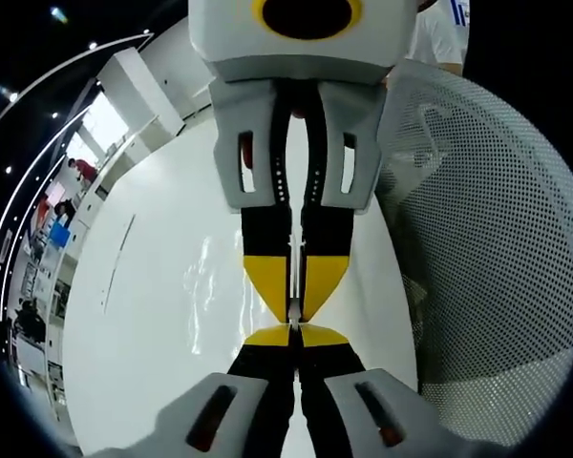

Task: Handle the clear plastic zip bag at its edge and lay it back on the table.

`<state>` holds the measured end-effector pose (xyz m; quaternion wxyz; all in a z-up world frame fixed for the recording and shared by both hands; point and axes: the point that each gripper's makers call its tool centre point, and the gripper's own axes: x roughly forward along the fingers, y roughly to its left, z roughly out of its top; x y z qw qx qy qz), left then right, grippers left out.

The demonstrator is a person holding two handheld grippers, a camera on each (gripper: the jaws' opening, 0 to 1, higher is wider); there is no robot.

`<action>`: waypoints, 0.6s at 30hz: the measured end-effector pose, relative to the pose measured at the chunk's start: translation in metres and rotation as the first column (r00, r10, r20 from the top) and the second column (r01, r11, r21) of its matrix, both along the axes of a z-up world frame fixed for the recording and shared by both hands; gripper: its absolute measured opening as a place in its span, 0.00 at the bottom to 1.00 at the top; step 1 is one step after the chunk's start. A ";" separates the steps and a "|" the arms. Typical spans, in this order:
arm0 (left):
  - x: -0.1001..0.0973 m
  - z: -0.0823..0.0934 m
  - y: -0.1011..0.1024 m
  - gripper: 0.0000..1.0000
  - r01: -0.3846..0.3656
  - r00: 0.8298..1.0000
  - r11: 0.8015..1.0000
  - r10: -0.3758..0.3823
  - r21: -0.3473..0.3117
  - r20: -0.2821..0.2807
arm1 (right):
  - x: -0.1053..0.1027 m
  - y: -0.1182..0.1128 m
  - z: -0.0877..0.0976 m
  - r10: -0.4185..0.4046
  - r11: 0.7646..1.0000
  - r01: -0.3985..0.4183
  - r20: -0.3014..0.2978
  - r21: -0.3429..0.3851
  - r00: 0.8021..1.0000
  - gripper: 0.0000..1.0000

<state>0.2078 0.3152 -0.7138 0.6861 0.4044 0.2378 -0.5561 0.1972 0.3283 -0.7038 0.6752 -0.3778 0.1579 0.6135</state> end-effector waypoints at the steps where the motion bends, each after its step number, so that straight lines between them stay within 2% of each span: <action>1: -0.001 0.000 0.000 0.00 -0.002 1.000 1.000 0.002 -0.002 -0.006 | 0.000 0.000 0.000 0.000 1.000 0.000 -0.004 -0.001 1.000 0.00; 18: -0.002 0.000 -0.001 0.00 0.001 1.000 1.000 -0.001 -0.002 -0.004 | 0.000 -0.001 -0.001 -0.013 1.000 0.013 -0.029 0.002 1.000 0.00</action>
